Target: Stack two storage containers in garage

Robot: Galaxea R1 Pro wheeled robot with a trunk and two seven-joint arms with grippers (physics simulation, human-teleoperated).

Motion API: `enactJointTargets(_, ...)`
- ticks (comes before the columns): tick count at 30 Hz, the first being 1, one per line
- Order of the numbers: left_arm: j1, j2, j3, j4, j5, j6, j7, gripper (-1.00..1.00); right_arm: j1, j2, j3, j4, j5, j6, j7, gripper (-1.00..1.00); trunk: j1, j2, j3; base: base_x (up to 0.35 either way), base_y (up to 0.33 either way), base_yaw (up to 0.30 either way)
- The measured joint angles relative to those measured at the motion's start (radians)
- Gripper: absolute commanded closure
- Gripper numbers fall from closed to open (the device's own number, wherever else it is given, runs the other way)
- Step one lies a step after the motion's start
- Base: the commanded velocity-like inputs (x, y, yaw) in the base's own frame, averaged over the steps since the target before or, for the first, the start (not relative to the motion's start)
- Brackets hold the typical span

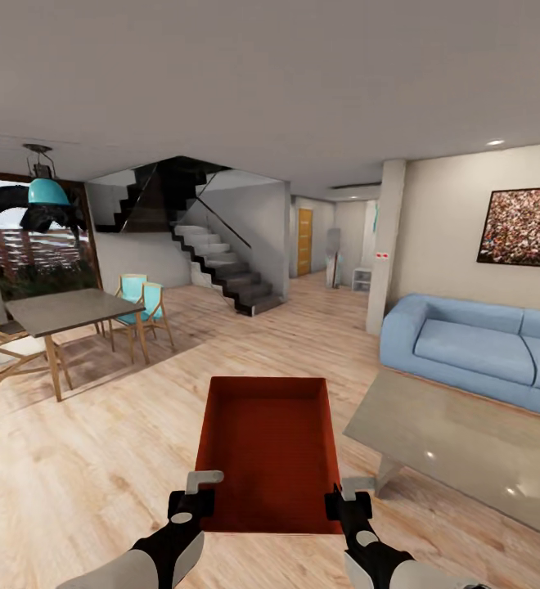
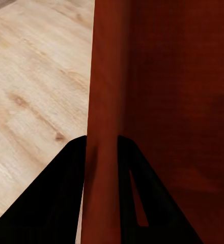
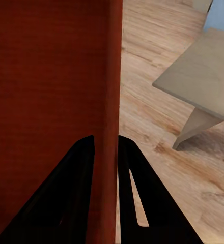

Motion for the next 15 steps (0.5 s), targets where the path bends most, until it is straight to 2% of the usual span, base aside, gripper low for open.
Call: enactJointTargets(15, 0.000, 0.001, -0.003, -0.004, 0.003, 0.004, 0.000, 1.00, 0.000, 0.000, -0.002, -0.004, 0.001, 0.003, 0.000, 1.00, 0.000, 0.000, 0.000, 0.322, 0.000, 0.002)
